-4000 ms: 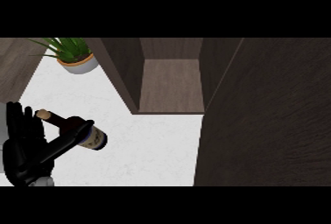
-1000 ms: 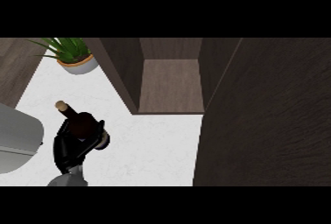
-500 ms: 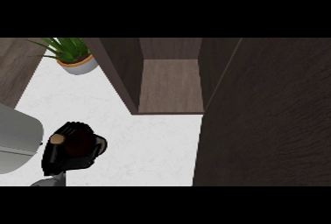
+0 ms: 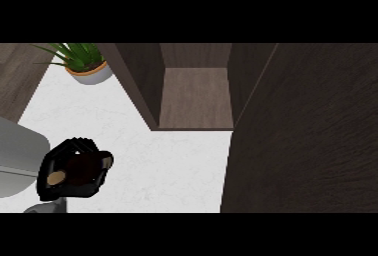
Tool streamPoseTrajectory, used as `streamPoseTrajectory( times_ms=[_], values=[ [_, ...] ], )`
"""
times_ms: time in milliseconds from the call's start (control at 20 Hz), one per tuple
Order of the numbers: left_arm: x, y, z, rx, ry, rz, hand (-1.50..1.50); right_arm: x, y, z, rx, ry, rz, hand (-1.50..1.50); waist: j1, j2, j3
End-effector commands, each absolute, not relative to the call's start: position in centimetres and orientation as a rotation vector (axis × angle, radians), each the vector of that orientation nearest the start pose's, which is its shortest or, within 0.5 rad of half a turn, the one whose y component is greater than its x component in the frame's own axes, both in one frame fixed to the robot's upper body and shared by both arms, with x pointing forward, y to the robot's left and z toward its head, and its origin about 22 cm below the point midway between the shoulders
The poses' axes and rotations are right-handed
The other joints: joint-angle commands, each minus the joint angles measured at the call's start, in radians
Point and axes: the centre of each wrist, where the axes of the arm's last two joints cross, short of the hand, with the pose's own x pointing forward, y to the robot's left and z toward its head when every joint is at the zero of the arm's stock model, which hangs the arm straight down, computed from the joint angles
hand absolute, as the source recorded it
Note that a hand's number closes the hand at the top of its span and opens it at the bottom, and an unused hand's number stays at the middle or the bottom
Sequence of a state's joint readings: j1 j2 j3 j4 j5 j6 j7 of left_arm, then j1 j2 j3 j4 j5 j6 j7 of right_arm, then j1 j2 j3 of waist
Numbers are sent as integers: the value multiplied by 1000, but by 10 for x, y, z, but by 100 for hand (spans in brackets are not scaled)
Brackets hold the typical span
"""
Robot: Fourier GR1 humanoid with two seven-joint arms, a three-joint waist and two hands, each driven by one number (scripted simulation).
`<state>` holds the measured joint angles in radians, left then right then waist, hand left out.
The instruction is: Pick up the wine, place it into the cabinet and close the cabinet
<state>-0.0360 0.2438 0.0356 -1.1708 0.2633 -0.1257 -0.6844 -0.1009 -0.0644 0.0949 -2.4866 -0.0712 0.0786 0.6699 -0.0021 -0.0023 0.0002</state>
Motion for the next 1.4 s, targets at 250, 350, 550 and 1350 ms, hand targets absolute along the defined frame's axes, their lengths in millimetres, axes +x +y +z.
streamPoseTrajectory(
  times_ms=[250, 350, 550, 1350],
  values=[
    [237, 288, -10, -224, -1928, 66, 150, 123, -224, 210, 202, -1932, 249, -150, 1, -1, 1],
    [232, 281, 4, -267, -1924, 38, 150, 132, -222, 215, 189, -1926, 228, -150, 4, -1, 0],
    [243, 235, 30, -246, -1939, 26, 150, 137, -221, 203, 203, -1933, 232, -150, 0, 0, 1],
    [248, 128, 125, -393, -1901, -23, 150, 150, -209, 208, 221, -1936, 228, -150, -2, 2, 0]
  ],
)
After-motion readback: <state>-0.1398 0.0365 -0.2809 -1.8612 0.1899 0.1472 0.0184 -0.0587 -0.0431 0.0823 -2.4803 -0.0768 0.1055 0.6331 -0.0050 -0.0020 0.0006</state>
